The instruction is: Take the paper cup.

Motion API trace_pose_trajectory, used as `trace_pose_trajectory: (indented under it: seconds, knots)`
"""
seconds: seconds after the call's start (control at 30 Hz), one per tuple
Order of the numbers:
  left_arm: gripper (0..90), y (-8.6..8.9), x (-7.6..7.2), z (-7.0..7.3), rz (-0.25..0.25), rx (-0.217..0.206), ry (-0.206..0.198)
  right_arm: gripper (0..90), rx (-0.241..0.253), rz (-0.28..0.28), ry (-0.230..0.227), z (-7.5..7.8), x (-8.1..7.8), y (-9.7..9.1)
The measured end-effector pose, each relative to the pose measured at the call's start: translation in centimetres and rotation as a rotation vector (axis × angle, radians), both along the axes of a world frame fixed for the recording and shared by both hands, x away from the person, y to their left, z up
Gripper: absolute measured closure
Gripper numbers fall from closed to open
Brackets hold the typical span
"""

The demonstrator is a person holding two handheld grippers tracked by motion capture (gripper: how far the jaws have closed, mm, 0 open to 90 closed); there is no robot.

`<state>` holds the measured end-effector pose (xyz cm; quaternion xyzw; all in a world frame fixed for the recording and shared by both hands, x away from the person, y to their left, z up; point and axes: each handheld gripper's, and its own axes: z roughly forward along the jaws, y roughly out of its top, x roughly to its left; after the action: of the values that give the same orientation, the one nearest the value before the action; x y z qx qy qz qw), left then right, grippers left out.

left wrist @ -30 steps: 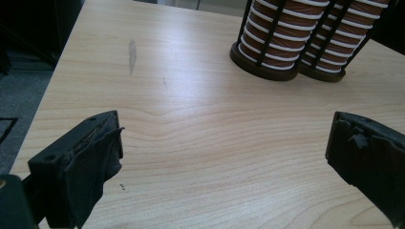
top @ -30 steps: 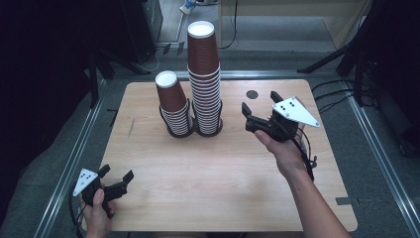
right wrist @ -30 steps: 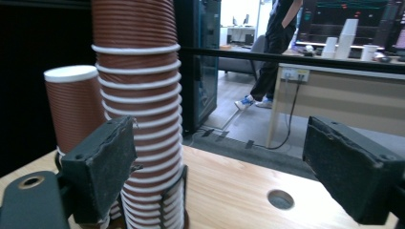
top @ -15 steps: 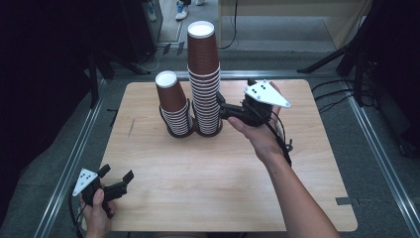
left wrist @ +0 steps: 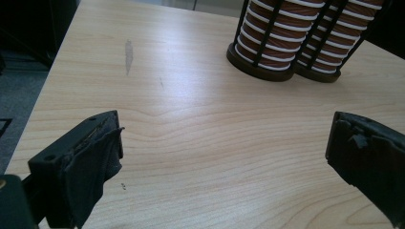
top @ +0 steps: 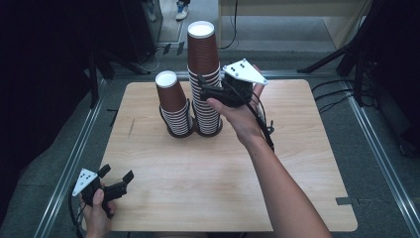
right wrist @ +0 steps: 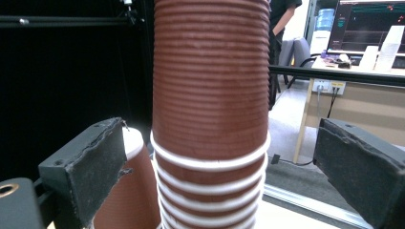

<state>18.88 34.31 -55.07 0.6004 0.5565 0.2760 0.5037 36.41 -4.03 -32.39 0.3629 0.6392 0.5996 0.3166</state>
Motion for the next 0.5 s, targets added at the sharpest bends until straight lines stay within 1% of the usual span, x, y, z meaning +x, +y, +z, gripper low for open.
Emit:
trace_pose_trajectory:
  seconds: [0.07, 0.13, 0.17, 0.4, 0.43, 0.5]
  knots:
    - [0.0, 0.0, 0.0, 0.0, 0.000, -0.004, -0.001, 4.0, 0.003, -0.002, 0.005, 0.2, 0.2, 0.2]
    - [0.0, 0.1, 0.0, 0.0, 0.001, -0.009, -0.001, 3.9, -0.003, -0.009, 0.003, 0.5, 0.8, 1.0]
    - [0.0, 0.1, 0.0, 0.0, 0.000, -0.010, -0.001, 3.9, -0.003, -0.009, 0.003, 0.5, 0.8, 1.0]
    - [0.0, 0.1, 0.0, 0.0, -0.002, -0.009, -0.001, 3.5, 0.008, -0.032, 0.021, 0.9, 2.3, 2.1]
    - [0.0, 0.1, 0.0, 0.0, -0.002, -0.010, -0.002, 3.5, 0.003, -0.038, 0.017, 1.0, 2.5, 2.3]
    - [0.0, 0.1, 0.0, 0.0, 0.000, -0.013, -0.002, 3.5, 0.009, -0.037, 0.019, 1.1, 2.8, 2.6]
